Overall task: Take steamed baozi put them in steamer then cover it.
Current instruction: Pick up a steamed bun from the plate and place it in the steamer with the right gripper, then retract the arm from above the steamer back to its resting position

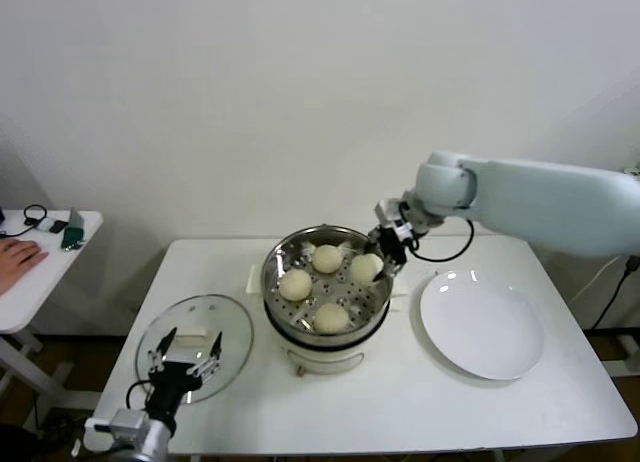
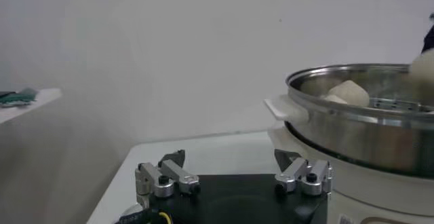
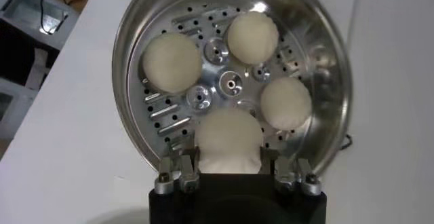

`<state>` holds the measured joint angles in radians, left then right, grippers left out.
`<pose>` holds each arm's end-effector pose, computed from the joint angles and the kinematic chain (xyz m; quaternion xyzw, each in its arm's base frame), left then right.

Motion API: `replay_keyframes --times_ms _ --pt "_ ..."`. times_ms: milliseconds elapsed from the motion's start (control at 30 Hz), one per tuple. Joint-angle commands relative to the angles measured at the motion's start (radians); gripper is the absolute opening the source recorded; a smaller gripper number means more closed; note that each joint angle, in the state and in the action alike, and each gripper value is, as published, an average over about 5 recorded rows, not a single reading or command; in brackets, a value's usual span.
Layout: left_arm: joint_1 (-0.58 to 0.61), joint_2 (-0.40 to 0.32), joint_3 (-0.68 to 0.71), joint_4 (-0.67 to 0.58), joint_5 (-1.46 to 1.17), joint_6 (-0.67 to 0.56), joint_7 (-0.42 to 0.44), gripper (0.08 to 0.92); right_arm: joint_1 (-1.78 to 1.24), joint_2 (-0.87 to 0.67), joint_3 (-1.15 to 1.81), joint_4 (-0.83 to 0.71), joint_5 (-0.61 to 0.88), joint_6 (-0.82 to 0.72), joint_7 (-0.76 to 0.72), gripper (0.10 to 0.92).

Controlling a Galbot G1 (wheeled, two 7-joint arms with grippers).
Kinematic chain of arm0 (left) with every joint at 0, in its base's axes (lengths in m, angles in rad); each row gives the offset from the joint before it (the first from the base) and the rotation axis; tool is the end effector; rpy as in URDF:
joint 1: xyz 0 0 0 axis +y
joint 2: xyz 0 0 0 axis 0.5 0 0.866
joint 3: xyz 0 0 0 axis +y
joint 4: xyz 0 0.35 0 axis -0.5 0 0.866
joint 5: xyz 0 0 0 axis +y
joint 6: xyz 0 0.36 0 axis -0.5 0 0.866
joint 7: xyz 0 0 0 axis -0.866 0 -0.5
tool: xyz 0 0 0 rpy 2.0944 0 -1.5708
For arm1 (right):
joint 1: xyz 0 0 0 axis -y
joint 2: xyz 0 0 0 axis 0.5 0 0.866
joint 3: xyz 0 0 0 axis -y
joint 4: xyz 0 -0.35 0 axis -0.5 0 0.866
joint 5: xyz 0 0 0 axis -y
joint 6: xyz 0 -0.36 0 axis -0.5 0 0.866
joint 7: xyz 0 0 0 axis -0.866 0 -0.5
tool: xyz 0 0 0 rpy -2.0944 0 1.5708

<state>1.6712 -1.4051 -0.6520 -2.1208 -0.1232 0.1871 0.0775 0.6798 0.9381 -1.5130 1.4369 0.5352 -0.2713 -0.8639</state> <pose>0.1575 0.0655 -0.3021 -0.0250 -0.9911 -0.0369 0.1256 0.5282 0.0217 -0.0790 0.5769 -0.5262 0.5563 0.2843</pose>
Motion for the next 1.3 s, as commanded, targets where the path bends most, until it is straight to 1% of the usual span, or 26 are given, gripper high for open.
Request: replay_keyframes --times_ms 33,233,333,433,533,600,700,767,833,900,967,1033,1100,1233,1300 --pt "-0.001 -0.004 0.002 -0.002 0.003 0.001 0.0 0.823 -0.157 0.027 0.045 -0.038 -0.068 -0.023 0.053 0.611" --pt "0.005 -0.005 0.002 -0.01 0.005 0.0 0.0 0.823 -0.192 0.03 0.084 -0.076 -0.077 -0.021 0.075 0.611" --pt "0.009 -0.005 0.001 -0.016 0.005 0.0 0.0 0.823 -0.174 0.026 0.097 -0.075 -0.05 -0.018 0.071 0.64" --pt "0.009 -0.004 0.0 -0.022 0.005 0.001 0.0 0.823 -0.109 0.014 0.103 -0.076 0.038 -0.009 0.048 0.717" --pt "0.007 -0.004 0.001 -0.027 0.005 0.002 0.002 0.823 0.004 0.0 0.083 -0.089 0.171 0.015 0.005 0.789" --pt "0.005 -0.004 0.004 -0.031 0.006 0.003 0.004 0.823 0.078 -0.01 0.066 -0.104 0.257 0.032 -0.022 0.813" --pt "0.003 -0.003 0.007 -0.035 0.008 0.005 0.008 0.823 0.152 -0.041 0.058 -0.116 0.358 0.047 -0.059 0.821" --pt "0.002 -0.001 0.007 -0.037 0.009 0.005 0.01 0.823 0.178 -0.083 0.063 -0.106 0.42 0.046 -0.073 0.822" --pt "0.001 0.003 0.007 -0.039 0.009 0.005 0.012 0.823 0.174 -0.148 0.092 -0.081 0.486 0.032 -0.054 0.823" --pt "-0.001 0.006 0.006 -0.038 0.007 0.005 0.013 0.823 0.095 -0.238 0.198 -0.048 0.546 0.015 0.029 0.823" --pt "-0.005 0.008 0.005 -0.035 0.004 0.003 0.013 0.823 -0.083 -0.322 0.41 -0.021 0.556 0.007 0.184 0.823" --pt "-0.01 0.008 0.006 -0.03 0.002 0.001 0.013 0.823 -0.282 -0.385 0.651 -0.006 0.514 0.021 0.345 0.823" --pt "-0.018 0.01 0.008 -0.023 -0.005 -0.003 0.015 0.823 -0.456 -0.448 0.831 0.006 0.452 0.071 0.484 0.823" --pt "-0.033 0.015 0.009 -0.013 -0.026 -0.008 0.015 0.823 -0.754 -0.574 1.043 0.077 0.378 0.174 0.655 0.823" --pt "-0.04 0.018 0.009 -0.009 -0.031 -0.011 0.008 0.823 -0.965 -0.612 1.217 0.123 0.36 0.214 0.726 0.823"
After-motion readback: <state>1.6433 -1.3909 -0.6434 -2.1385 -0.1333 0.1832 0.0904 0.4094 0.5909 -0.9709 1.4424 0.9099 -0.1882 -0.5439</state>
